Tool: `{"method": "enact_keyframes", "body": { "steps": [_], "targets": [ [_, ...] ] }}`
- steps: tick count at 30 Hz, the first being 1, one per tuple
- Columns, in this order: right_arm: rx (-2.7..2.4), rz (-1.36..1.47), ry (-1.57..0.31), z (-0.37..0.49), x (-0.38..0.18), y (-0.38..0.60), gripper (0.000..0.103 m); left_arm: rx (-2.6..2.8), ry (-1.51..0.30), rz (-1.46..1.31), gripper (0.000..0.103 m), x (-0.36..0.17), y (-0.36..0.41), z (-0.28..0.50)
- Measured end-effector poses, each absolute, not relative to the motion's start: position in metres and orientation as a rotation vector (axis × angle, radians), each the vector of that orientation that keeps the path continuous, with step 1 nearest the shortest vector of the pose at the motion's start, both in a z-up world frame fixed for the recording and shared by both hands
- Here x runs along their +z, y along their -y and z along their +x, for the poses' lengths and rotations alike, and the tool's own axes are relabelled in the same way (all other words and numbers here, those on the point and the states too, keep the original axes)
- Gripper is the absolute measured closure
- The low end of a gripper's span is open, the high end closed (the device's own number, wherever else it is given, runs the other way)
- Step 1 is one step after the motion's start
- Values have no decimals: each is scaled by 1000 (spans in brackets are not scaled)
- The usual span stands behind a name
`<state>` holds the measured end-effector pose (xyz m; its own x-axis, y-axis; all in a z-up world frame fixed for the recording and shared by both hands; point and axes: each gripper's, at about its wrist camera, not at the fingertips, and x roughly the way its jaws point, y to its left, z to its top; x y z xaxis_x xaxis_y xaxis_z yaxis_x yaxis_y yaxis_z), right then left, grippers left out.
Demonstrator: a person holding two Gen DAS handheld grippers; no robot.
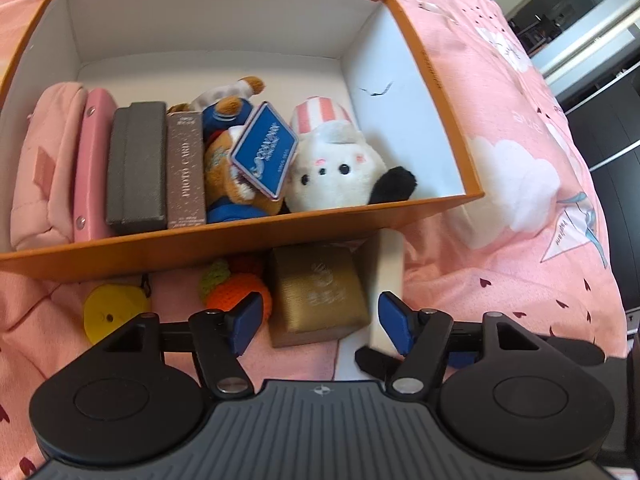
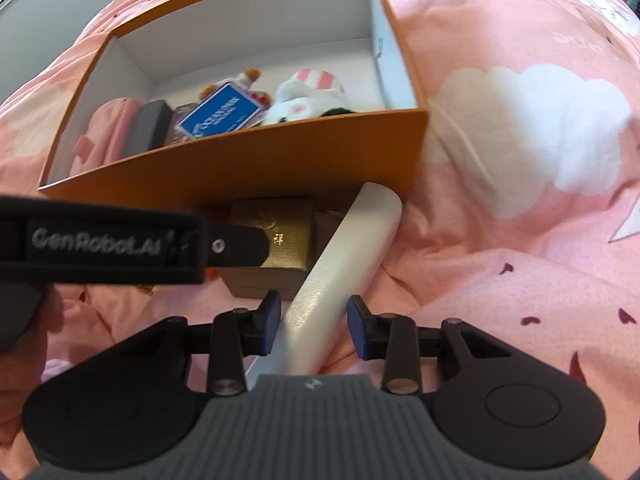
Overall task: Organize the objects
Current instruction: 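Withdraw both tools toward the gold gift box and long white box, then grasp the long white box with the right tool while the left tool grasps the gold gift box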
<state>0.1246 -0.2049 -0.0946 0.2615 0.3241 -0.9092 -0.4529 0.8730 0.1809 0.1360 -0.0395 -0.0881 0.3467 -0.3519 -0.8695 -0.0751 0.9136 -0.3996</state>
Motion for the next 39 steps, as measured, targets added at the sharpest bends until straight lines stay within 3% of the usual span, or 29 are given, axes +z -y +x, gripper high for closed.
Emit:
{"method": "enact_keyframes", "body": {
  "steps": [2,3,9,14,17,29,31,36,39],
  "targets": [
    [597,-81,-1216,124,-92,205,94,-177,-1223,-415,24,-90,37,136],
    [650,-27,-1250,125,-91,205,103,-175,-1230,-417,24,-91,37,136],
    [599,-109,-1220,120,-90,192,103,-164,-1218,-421,24,-89,31,133],
    [487,-122,-1186,124,-84,206,91,-190,-1216,-410,24,-87,29,131],
    [474,-42,-1235,133,-89,213,76,-205,-1212,-413,24,-86,27,130],
    [465,-34,-1293,142,-104,192,59,-202,-1221,-423,24,-90,32,135],
    [483,-76,-1297,139,-106,185,51,-203,-1222,-422,24,-91,32,135],
    [479,-140,-1300,133,-111,182,52,-211,-1230,-417,24,-92,35,135],
    [463,-108,-1304,136,-108,193,57,-228,-1236,-420,22,-94,37,135]
  ]
}}
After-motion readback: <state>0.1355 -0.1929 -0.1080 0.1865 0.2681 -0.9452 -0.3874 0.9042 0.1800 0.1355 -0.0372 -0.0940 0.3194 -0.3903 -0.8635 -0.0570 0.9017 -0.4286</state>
